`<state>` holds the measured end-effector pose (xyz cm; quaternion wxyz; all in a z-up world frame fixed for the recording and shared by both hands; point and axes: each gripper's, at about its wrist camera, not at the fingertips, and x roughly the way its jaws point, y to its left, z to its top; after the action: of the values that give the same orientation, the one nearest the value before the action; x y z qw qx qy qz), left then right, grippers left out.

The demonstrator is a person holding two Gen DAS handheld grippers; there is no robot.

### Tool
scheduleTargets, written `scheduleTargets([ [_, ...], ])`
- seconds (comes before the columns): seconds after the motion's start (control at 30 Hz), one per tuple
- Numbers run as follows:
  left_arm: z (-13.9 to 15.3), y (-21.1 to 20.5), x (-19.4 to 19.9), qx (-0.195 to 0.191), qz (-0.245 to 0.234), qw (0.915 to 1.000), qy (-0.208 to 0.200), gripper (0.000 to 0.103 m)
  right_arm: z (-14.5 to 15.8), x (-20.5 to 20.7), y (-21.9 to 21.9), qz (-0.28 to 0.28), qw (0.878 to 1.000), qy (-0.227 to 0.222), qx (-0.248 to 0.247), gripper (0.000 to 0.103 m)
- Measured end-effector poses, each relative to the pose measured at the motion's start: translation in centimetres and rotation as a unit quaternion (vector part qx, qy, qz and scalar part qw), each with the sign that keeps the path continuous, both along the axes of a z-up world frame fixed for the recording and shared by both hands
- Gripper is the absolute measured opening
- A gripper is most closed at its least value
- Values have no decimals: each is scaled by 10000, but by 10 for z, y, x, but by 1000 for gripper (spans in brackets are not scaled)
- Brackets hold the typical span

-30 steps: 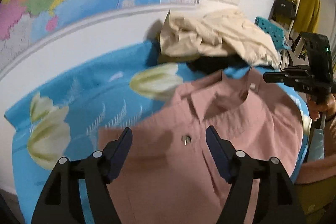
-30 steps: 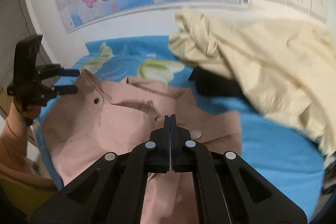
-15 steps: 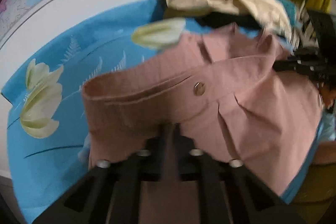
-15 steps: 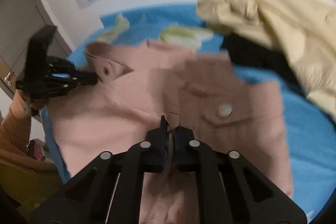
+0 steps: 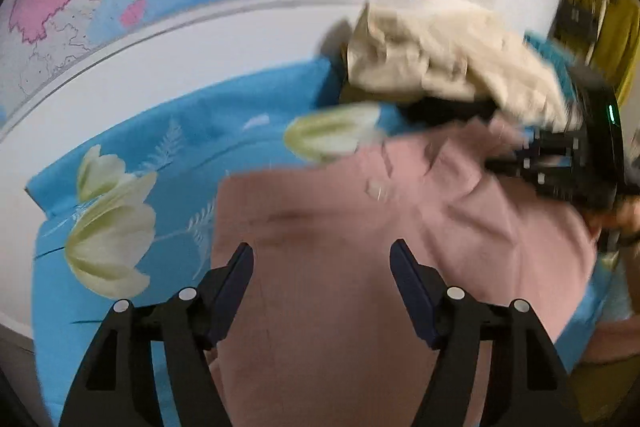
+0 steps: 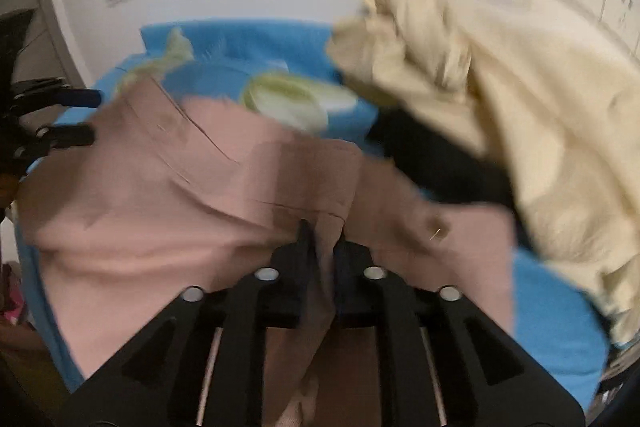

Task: Fold large clothes

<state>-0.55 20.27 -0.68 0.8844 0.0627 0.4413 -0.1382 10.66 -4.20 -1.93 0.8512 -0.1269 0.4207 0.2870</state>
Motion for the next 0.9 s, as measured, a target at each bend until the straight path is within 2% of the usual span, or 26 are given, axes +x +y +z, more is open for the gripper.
scheduleTargets([
  [0.1, -24, -6, -3, 655, 115, 9976, 183, 68, 3, 1, -6, 141, 9994, 206, 257, 47],
  [0.13, -31, -5, -2, 830, 215, 9961, 228, 68, 12, -4, -12, 156, 9990, 108, 393, 63],
  [0.17, -36, 0, -1, 866, 331, 9954, 261, 67, 18, -7, -17, 139, 9989, 16, 444, 74],
  [0.23, -39, 12, 0, 644, 435, 9964, 329, 65, 33, -17, -35, 0, 9984, -232, 522, 74],
  [0.33, -38, 23, 3, 451, 643, 9964, 304, 65, 37, -22, -65, -339, 9981, -163, 491, 74],
  [0.4, -37, 27, 6, 412, 752, 9959, 304, 65, 26, -20, -72, -452, 9985, -39, 302, 71],
  [0.43, -37, 27, 7, 412, 761, 9958, 307, 65, 20, -20, -74, -496, 9986, 2, 192, 65],
  [0.5, -36, 25, 8, 443, 779, 9955, 304, 66, 3, -12, -74, -523, 9984, 219, 49, 46],
  [0.53, -36, 24, 9, 464, 783, 9954, 296, 66, -4, -8, -73, -551, 9980, 300, -20, 22],
  [0.57, -35, 23, 9, 487, 811, 9951, 276, 66, -6, -7, -73, -579, 9979, 290, -69, 10],
  [0.7, -33, 27, 7, 454, 898, 9946, 236, 68, 14, 1, -99, -996, 9938, 55, 484, 1],
  [0.8, -36, 32, 8, 389, 978, 9943, 196, 74, 5, 12, -114, -1251, 9873, 443, 878, 2],
  [0.83, -37, 34, 9, 340, 1003, 9941, 219, 75, -4, 14, -110, -1229, 9880, 566, 740, 3],
  [0.9, -39, 39, 8, 196, 1087, 9935, 281, 75, -9, 10, -103, -1193, 9900, 509, 547, 4],
])
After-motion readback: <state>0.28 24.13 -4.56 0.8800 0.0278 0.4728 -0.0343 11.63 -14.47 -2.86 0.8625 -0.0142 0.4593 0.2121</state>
